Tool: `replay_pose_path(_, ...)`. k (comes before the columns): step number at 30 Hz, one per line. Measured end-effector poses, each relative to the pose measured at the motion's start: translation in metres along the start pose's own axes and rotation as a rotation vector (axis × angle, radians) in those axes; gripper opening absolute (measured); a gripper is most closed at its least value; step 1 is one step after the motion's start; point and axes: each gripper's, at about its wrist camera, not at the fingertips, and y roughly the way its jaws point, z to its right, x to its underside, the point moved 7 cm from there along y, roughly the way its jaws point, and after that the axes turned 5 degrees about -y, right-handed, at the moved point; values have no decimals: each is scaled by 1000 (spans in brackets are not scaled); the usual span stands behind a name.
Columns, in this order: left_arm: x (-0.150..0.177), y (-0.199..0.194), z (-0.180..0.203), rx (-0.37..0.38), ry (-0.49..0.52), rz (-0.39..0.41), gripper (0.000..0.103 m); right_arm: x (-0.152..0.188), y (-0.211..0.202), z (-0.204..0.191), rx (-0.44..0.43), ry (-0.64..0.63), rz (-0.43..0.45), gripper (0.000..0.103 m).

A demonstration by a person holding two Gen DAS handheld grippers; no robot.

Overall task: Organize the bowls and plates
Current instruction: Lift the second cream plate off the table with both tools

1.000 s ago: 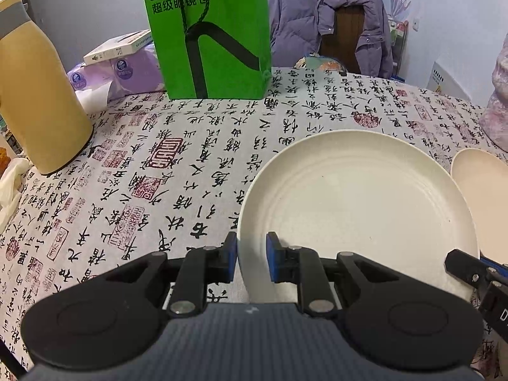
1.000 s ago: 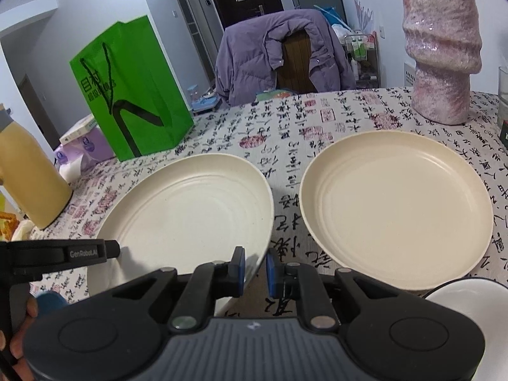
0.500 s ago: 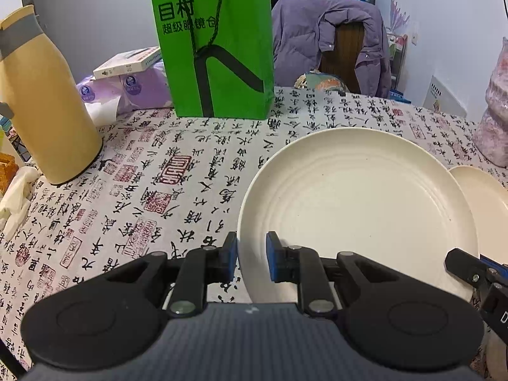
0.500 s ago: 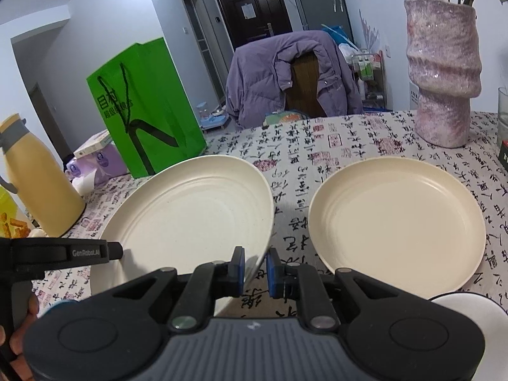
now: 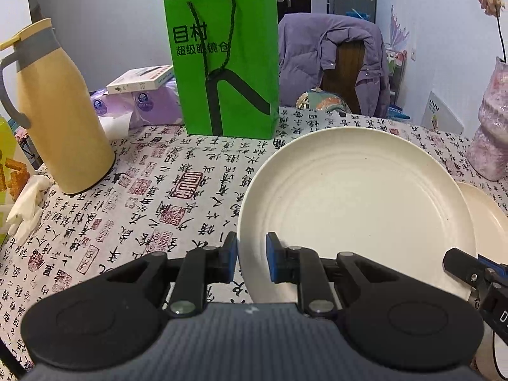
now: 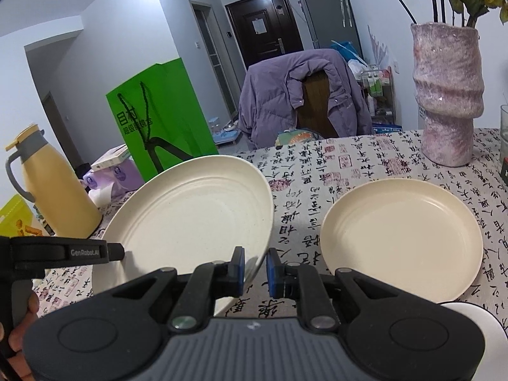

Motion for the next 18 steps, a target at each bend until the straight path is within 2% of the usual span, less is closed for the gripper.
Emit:
replay_pose_path(14,0,-28,-16,26,-41,37,19,-8,-24,-16,-25,-27,62,14)
replay_pose_path(18,0,-38,-22,28,-46,70,19,-9,-29,-22,-32,-38,75,14)
